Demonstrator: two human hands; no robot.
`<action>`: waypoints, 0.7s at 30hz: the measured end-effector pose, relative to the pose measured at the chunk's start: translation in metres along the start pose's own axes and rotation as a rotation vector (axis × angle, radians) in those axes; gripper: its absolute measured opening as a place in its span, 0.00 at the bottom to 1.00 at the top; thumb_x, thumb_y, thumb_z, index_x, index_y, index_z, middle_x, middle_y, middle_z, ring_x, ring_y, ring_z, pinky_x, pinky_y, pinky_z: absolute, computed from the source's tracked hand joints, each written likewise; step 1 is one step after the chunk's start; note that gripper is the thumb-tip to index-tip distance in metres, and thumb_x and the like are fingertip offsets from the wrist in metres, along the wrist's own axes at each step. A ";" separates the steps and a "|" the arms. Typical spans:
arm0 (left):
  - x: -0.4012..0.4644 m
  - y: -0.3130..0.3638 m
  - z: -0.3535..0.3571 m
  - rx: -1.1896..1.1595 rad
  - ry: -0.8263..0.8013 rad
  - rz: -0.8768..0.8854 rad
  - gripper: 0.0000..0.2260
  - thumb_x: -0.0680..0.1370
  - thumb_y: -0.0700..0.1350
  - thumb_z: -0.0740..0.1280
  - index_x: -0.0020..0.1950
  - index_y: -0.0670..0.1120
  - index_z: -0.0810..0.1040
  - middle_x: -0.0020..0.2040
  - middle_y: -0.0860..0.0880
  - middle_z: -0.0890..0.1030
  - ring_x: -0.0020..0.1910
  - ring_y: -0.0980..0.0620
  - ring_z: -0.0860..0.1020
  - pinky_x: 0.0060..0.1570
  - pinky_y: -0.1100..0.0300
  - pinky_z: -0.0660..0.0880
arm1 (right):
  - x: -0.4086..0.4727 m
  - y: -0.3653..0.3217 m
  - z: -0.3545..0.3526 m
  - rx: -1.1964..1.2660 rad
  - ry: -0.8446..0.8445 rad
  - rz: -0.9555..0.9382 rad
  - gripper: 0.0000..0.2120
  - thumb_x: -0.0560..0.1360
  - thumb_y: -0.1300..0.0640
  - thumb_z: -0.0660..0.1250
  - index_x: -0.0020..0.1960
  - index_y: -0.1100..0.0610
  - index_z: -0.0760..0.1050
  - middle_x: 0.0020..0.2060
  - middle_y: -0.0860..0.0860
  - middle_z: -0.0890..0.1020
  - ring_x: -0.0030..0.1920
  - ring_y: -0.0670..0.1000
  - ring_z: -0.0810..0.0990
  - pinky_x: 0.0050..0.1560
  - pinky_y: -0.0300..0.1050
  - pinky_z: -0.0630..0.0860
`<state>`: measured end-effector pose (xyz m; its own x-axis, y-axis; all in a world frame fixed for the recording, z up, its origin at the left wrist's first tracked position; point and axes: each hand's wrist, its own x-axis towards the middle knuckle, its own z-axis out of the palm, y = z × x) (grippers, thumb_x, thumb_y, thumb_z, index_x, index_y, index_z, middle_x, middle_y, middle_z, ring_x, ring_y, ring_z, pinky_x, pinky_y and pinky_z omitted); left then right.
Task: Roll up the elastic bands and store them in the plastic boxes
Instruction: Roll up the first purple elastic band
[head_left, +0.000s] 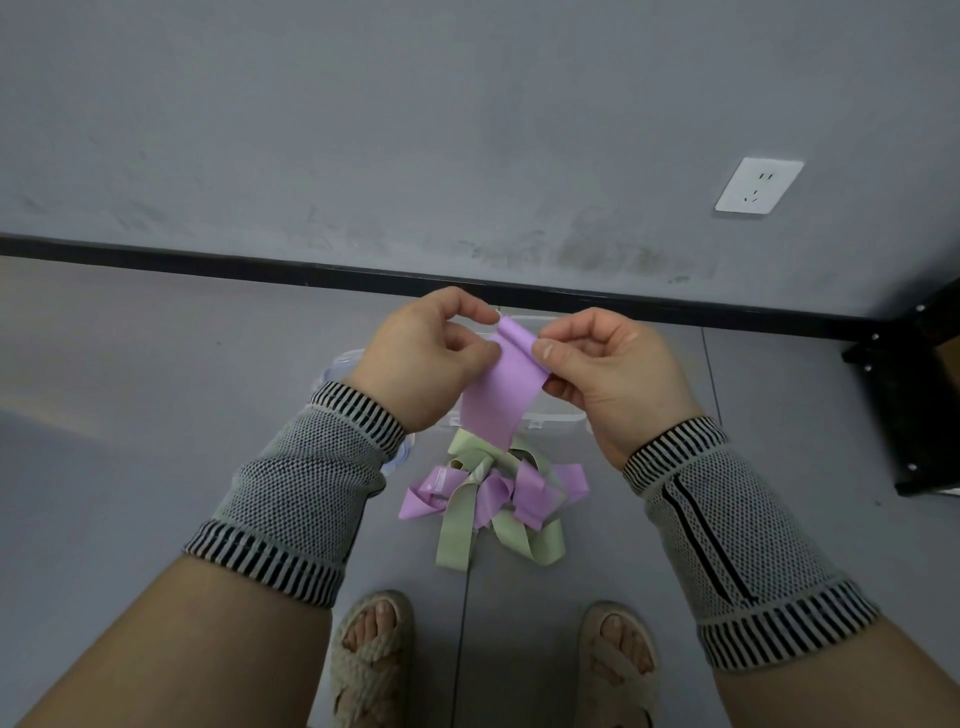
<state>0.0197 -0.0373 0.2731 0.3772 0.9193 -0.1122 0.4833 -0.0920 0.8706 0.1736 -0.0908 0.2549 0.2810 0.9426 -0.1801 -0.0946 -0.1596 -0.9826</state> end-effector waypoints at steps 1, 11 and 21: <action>0.000 0.000 0.000 -0.021 0.011 0.010 0.07 0.75 0.39 0.66 0.51 0.50 0.75 0.32 0.51 0.79 0.25 0.61 0.70 0.29 0.71 0.68 | 0.000 0.000 0.001 0.003 0.006 -0.007 0.09 0.71 0.66 0.71 0.38 0.55 0.77 0.31 0.51 0.80 0.35 0.49 0.79 0.39 0.44 0.77; -0.001 0.005 0.004 -0.135 0.068 0.062 0.06 0.75 0.42 0.70 0.43 0.54 0.77 0.35 0.45 0.82 0.33 0.56 0.75 0.38 0.60 0.72 | -0.001 0.000 0.008 -0.046 0.009 -0.103 0.11 0.69 0.70 0.71 0.37 0.56 0.75 0.31 0.50 0.79 0.34 0.47 0.77 0.42 0.43 0.77; -0.001 0.000 0.000 -0.074 0.019 0.097 0.09 0.76 0.38 0.67 0.43 0.52 0.73 0.32 0.51 0.79 0.29 0.58 0.70 0.32 0.67 0.68 | -0.002 -0.003 0.002 0.034 -0.095 0.076 0.04 0.74 0.63 0.68 0.42 0.57 0.78 0.33 0.51 0.81 0.33 0.48 0.78 0.37 0.40 0.77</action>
<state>0.0197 -0.0381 0.2735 0.4039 0.9146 -0.0169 0.3851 -0.1532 0.9101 0.1714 -0.0914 0.2583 0.1808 0.9520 -0.2471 -0.1451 -0.2227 -0.9640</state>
